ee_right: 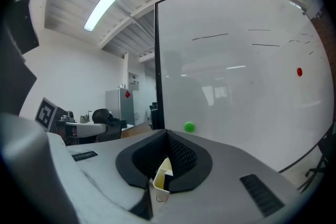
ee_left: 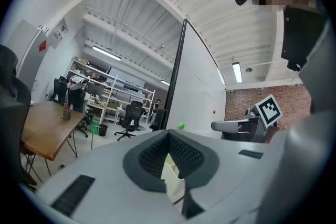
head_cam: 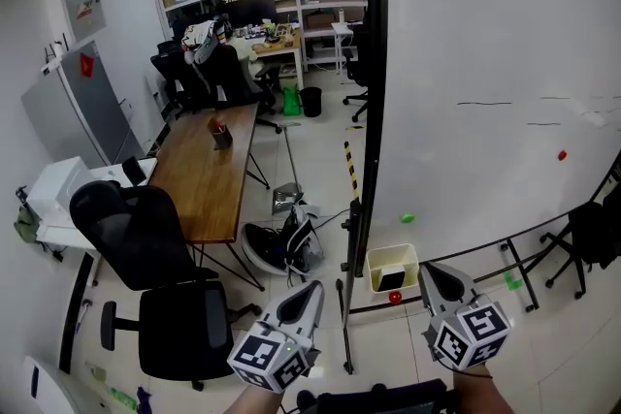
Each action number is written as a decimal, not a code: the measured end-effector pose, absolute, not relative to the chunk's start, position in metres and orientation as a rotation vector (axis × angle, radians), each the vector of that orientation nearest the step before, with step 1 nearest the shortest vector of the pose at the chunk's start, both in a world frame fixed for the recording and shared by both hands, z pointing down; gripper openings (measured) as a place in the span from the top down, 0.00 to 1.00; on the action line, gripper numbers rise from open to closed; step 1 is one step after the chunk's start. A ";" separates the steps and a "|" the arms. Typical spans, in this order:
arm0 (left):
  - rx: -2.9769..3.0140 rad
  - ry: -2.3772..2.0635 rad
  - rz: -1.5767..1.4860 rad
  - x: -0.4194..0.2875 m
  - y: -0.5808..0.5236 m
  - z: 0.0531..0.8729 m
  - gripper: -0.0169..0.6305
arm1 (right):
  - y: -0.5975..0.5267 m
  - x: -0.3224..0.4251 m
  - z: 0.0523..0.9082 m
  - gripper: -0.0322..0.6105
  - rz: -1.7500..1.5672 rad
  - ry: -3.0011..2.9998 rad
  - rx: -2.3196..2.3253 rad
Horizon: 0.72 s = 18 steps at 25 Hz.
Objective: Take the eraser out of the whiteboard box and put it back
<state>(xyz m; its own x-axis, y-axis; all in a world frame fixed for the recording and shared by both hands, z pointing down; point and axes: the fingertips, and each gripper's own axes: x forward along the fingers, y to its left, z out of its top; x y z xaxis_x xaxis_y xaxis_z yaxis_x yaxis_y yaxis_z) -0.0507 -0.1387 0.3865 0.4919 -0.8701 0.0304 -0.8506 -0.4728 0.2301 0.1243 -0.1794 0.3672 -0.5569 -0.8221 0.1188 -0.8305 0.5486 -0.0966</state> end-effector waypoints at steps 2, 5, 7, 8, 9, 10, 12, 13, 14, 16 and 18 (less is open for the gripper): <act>2.533 -1.472 -0.135 -0.046 -0.133 0.383 0.93 | -0.171 0.126 0.359 0.91 0.212 -2.737 1.435; 2.533 -1.468 -0.143 -0.044 -0.128 0.376 0.93 | -0.164 0.127 0.353 0.91 0.203 -2.753 1.420; 2.536 -1.468 -0.148 -0.043 -0.127 0.375 0.93 | -0.163 0.129 0.351 0.91 0.200 -2.752 1.420; 2.536 -1.469 -0.147 -0.043 -0.126 0.375 0.93 | -0.162 0.131 0.351 0.91 0.199 -2.750 1.422; 2.534 -1.468 -0.145 -0.042 -0.125 0.375 0.93 | -0.161 0.131 0.351 0.91 0.199 -2.747 1.423; 2.533 -1.467 -0.143 -0.042 -0.125 0.376 0.93 | -0.160 0.131 0.352 0.91 0.201 -2.745 1.423; 2.535 -1.463 -0.139 -0.042 -0.123 0.376 0.93 | -0.158 0.131 0.352 0.91 0.208 -2.745 1.425; 2.536 -1.462 -0.137 -0.042 -0.123 0.376 0.93 | -0.158 0.130 0.353 0.91 0.211 -2.747 1.424; 2.537 -1.463 -0.136 -0.041 -0.122 0.376 0.93 | -0.157 0.131 0.353 0.91 0.213 -2.749 1.423; 2.537 -1.469 -0.135 -0.037 -0.122 0.375 0.93 | -0.157 0.135 0.352 0.91 0.216 -2.755 1.418; 2.526 -1.477 -0.137 -0.030 -0.121 0.373 0.93 | -0.156 0.142 0.350 0.91 0.217 -2.763 1.409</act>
<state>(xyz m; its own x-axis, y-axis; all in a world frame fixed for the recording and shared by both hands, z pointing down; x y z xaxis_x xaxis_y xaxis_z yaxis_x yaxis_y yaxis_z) -0.0295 -0.1208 0.3733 0.4928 -0.8697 0.0264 -0.8501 -0.4748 0.2277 0.1424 -0.1558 0.3500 -0.5885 -0.8032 0.0924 -0.8077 0.5793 -0.1093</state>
